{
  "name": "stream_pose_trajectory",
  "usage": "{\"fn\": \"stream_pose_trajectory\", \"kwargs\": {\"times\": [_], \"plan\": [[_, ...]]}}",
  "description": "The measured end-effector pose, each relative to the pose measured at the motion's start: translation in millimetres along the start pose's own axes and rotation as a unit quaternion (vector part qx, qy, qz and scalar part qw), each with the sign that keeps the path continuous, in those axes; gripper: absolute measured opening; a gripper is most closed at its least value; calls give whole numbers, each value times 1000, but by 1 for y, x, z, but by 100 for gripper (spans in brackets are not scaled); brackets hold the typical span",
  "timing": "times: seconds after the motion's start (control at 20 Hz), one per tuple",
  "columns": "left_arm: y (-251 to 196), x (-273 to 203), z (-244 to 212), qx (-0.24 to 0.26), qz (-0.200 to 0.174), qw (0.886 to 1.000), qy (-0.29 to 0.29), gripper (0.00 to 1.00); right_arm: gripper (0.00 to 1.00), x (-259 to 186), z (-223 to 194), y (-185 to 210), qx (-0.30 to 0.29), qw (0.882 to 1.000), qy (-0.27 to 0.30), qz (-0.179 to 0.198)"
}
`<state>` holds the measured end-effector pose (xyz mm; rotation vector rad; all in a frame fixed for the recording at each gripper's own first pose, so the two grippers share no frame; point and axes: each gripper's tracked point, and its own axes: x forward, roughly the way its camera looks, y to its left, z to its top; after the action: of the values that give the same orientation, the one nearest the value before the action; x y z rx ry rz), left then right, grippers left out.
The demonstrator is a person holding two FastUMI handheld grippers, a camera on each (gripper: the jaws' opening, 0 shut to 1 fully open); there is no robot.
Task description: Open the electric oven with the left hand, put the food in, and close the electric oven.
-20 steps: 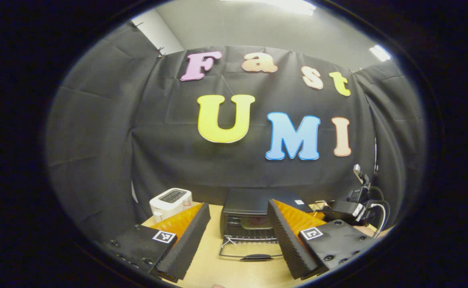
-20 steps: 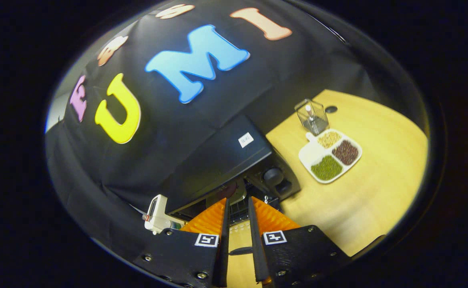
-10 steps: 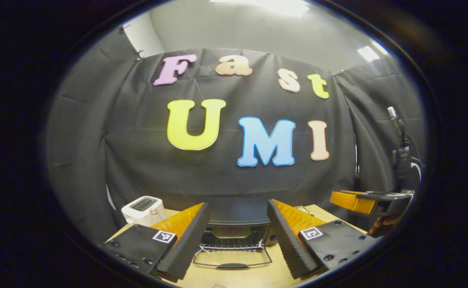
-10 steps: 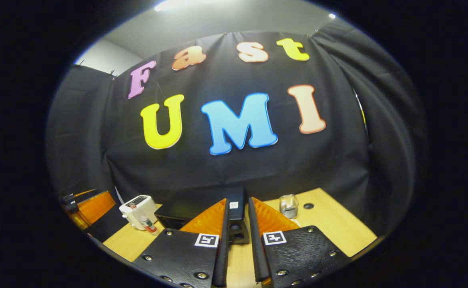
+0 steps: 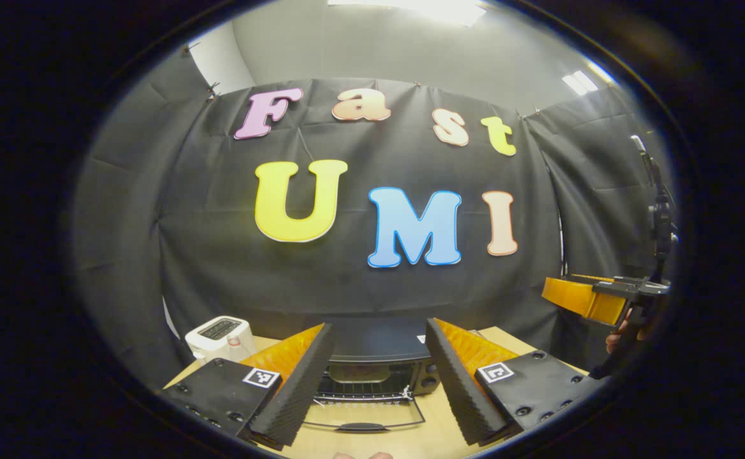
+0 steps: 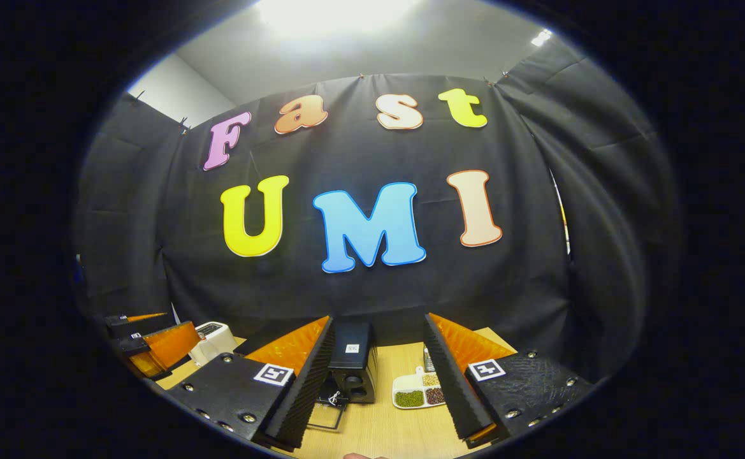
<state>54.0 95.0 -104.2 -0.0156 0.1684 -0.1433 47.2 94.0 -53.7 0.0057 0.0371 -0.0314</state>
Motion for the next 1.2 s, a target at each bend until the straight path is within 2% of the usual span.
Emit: {"fn": "stream_pose_trajectory", "kwargs": {"times": [0.05, 0.2, 0.25, 0.35, 0.4, 0.55, 0.6, 0.65, 0.7, 0.75, 0.95, 1.05, 1.15, 1.2], "plan": [[1, -1, -5, 4, 1, 1000, 6, 100, 85, 1, 1, -3, 1, 1000, -6, -2], [1, 1, -20, 12, 1, 1000, 28, 95, 85, 6, 13, -10, -6, 1000, -24, -4], [2, 1, -27, 16, 2, 999, 38, 98, 85, 10, 14, -12, -6, 1000, -26, -2], [3, 3, -46, 23, 1, 998, 66, 94, 85, 14, 12, -16, -6, 1000, -23, -3], [1, 4, -57, 19, -2, 996, 82, 97, 85, 13, 11, -17, -6, 1000, -20, -3], [-3, 8, -80, 0, -9, 993, 118, 92, 85, 20, 2, -22, 0, 1000, -2, 3], [-2, 11, -91, 0, -6, 991, 131, 97, 85, 21, -3, -26, 2, 1000, 5, 1], [1, 14, -102, 3, -3, 989, 149, 97, 85, 21, -6, -29, 4, 1000, 10, -2], [2, 16, -114, 2, -1, 986, 167, 100, 85, 23, -7, -32, 5, 1000, 13, -4], [4, 17, -125, -2, 2, 983, 185, 97, 85, 24, -10, -36, 5, 1000, 17, -7], [10, 29, -172, -10, 4, 968, 250, 100, 86, 27, -13, -50, 2, 1000, 23, -18], [12, 31, -200, -9, 2, 956, 293, 98, 85, 28, -11, -57, 4, 999, 20, -25], [15, 23, -230, -8, -1, 939, 343, 100, 85, 27, -10, -63, 3, 999, 19, -32], [16, 21, -245, -9, -1, 930, 366, 98, 86, 27, -11, -66, 1, 999, 21, -35]]}}
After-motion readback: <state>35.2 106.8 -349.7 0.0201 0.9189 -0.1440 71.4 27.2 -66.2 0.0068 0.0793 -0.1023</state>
